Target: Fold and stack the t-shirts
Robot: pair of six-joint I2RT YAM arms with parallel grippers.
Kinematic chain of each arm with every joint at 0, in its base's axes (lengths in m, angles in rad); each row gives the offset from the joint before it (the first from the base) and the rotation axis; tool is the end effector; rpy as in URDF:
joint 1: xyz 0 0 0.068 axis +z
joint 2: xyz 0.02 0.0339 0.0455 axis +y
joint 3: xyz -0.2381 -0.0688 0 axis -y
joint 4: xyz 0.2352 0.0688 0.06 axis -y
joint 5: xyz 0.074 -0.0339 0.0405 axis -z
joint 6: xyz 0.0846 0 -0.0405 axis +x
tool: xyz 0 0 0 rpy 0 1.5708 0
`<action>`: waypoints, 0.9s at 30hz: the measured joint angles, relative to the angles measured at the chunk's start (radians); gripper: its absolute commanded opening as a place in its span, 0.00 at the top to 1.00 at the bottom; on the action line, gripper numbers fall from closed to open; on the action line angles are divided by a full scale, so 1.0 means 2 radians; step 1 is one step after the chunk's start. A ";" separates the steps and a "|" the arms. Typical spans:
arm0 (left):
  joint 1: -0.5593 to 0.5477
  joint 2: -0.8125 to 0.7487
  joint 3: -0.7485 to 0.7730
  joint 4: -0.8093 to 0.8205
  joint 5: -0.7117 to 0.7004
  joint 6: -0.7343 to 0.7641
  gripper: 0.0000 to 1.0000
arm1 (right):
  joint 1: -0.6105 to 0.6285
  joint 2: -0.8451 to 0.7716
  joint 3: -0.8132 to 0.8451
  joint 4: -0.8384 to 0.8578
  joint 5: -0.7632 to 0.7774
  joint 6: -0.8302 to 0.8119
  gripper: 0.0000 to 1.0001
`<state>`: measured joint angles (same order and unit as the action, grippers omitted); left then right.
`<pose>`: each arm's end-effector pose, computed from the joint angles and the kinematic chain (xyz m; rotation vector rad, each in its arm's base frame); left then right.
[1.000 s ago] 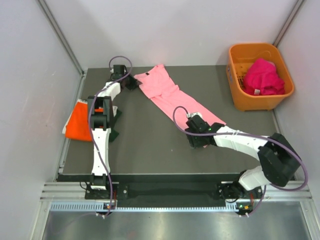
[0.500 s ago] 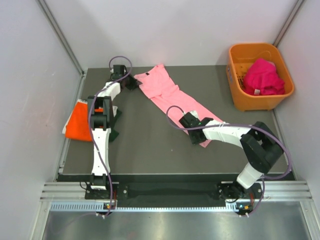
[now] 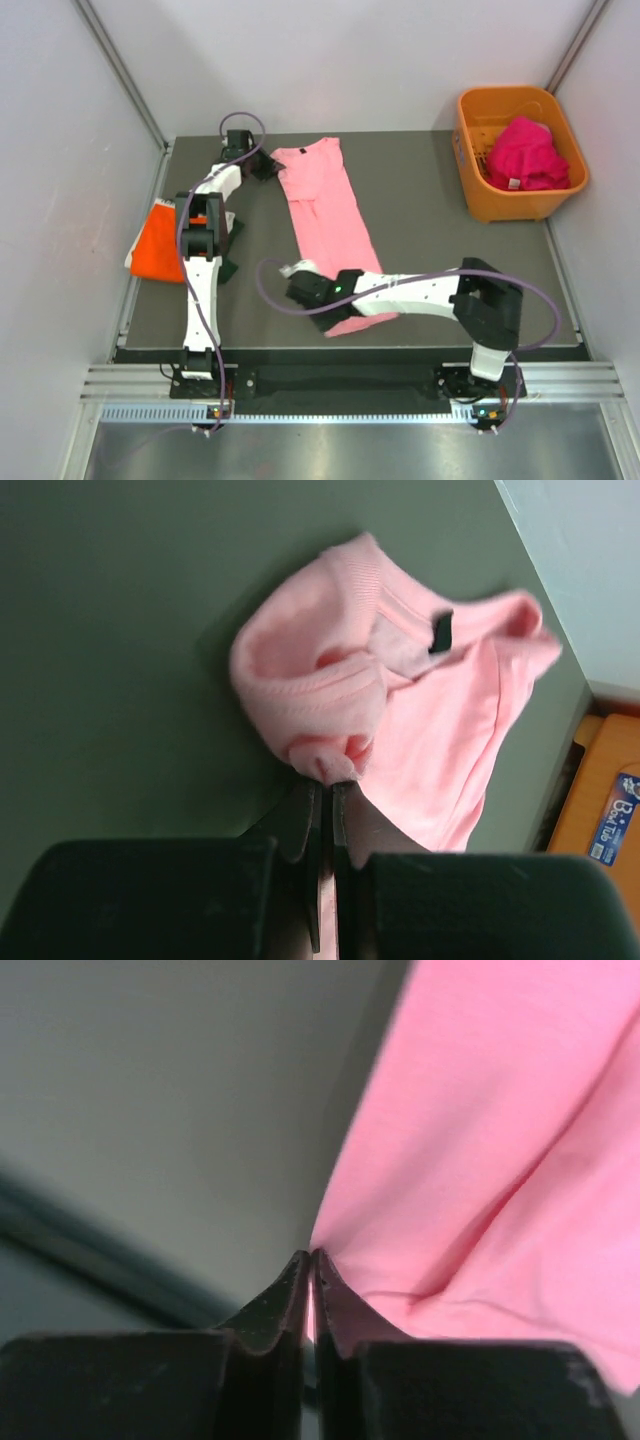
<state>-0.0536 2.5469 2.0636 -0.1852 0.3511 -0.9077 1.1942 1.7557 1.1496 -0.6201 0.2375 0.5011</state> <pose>0.5714 -0.0598 0.0956 -0.7871 2.2158 -0.8933 0.1450 0.3126 0.1158 -0.8753 2.5911 0.1409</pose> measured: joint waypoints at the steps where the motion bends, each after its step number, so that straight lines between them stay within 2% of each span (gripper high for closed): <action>1: 0.000 0.000 0.000 0.000 0.000 0.002 1.00 | 0.019 0.012 0.026 0.004 -0.013 0.008 0.53; 3: -0.001 0.000 0.000 0.000 0.000 0.006 1.00 | 0.050 0.027 0.072 0.013 -0.043 0.017 0.33; 7: -0.001 0.000 -0.001 0.001 0.001 0.012 1.00 | 0.064 0.026 0.114 0.019 -0.077 0.017 0.31; 11: -0.001 0.000 -0.001 0.003 0.004 0.018 1.00 | 0.020 -0.001 0.116 0.014 -0.094 0.012 0.32; 17: -0.002 0.001 0.000 0.005 0.007 0.025 1.00 | -0.152 -0.061 0.103 0.024 -0.127 -0.014 0.40; 22: -0.003 0.010 0.010 0.010 0.014 0.026 1.00 | -0.291 -0.054 0.106 0.040 -0.164 -0.038 0.52; 27: -0.004 0.020 0.023 0.016 0.023 0.035 1.00 | -0.355 0.001 0.121 0.058 -0.211 -0.051 0.49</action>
<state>-0.0608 2.5862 2.1090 -0.1539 0.3962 -0.8383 0.4847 1.7584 1.3914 -0.5045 -0.1844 0.3992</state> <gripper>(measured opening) 0.037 0.495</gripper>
